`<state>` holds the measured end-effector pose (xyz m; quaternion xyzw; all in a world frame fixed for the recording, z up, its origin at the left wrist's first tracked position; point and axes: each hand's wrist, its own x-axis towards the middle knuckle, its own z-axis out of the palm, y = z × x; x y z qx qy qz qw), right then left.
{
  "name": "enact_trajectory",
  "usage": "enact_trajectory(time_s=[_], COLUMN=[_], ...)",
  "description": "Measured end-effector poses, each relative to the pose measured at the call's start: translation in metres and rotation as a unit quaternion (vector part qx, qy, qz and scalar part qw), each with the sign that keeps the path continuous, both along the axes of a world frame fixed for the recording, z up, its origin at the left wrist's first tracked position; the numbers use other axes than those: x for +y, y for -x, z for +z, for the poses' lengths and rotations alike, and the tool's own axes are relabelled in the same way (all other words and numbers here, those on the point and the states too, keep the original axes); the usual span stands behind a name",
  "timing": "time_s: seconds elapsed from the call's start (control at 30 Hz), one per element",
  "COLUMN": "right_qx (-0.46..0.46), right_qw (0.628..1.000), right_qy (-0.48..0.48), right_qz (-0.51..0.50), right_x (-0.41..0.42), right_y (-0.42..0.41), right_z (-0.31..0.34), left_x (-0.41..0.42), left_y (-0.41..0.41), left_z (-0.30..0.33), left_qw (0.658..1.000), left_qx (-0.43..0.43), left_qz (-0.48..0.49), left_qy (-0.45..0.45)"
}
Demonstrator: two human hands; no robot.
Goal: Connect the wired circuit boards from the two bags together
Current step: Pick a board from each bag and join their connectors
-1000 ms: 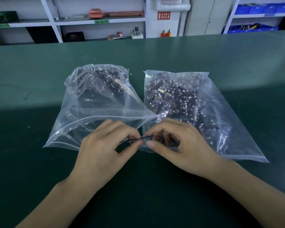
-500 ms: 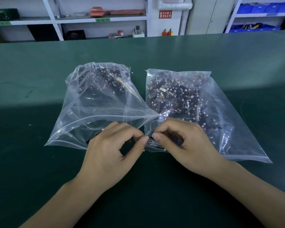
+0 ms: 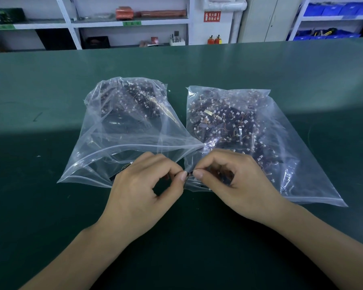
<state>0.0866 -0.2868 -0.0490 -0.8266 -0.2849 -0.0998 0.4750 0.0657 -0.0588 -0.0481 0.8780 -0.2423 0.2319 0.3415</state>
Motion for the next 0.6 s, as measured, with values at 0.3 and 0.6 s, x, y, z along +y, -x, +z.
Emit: enact_trajectory(time_s=[0.3,0.6], right_qx=[0.002,-0.003], right_qw=[1.0,1.0], right_qy=[0.0,-0.001], right_qz=[0.002,0.009], right_x=[0.0001,0.0], right_y=[0.0006,0.0005], right_z=[-0.0013,0.0008], left_x=[-0.0001,0.0008], left_y=[0.0003,-0.0001], left_z=[-0.0001,-0.0008], left_qw=[1.0,1.0], left_qx=[0.005,-0.004], left_qz=[-0.003,-0.008], left_qy=[-0.004,-0.009])
